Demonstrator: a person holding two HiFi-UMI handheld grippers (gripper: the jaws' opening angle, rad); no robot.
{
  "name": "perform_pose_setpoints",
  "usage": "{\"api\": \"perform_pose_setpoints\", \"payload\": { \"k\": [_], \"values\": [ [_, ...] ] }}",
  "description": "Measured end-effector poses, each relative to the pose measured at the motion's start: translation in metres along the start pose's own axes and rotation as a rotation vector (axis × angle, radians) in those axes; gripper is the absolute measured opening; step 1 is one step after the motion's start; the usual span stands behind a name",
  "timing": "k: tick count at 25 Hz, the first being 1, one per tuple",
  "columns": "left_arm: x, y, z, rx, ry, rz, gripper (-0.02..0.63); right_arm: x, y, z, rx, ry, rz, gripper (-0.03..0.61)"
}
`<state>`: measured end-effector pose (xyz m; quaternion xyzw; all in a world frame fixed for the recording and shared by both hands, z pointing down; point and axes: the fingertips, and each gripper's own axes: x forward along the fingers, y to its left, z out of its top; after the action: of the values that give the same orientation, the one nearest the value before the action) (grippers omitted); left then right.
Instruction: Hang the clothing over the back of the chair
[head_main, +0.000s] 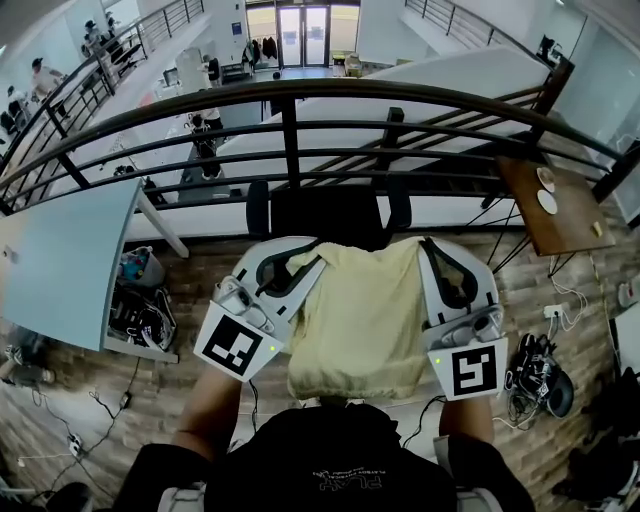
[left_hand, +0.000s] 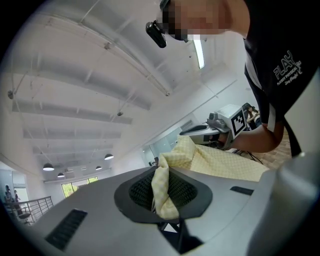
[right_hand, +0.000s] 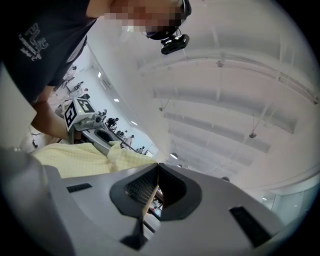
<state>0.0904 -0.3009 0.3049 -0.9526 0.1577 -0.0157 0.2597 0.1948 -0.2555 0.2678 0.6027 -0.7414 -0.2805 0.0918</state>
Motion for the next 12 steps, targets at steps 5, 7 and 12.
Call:
{"api": "perform_pose_setpoints", "payload": {
  "k": [5,7,12],
  "values": [
    [0.011,0.019,0.002,0.015,0.010,0.023,0.052,0.017,-0.007,-0.003,-0.014,0.013,0.059,0.021],
    [0.011,0.022,-0.001,0.020,0.021,0.029,0.052,0.022,-0.006,-0.006,0.003,0.010,0.076,0.021],
    [0.020,0.029,-0.004,-0.011,0.012,0.031,0.052,0.032,-0.010,-0.009,0.022,0.001,0.132,0.021]
  ]
}}
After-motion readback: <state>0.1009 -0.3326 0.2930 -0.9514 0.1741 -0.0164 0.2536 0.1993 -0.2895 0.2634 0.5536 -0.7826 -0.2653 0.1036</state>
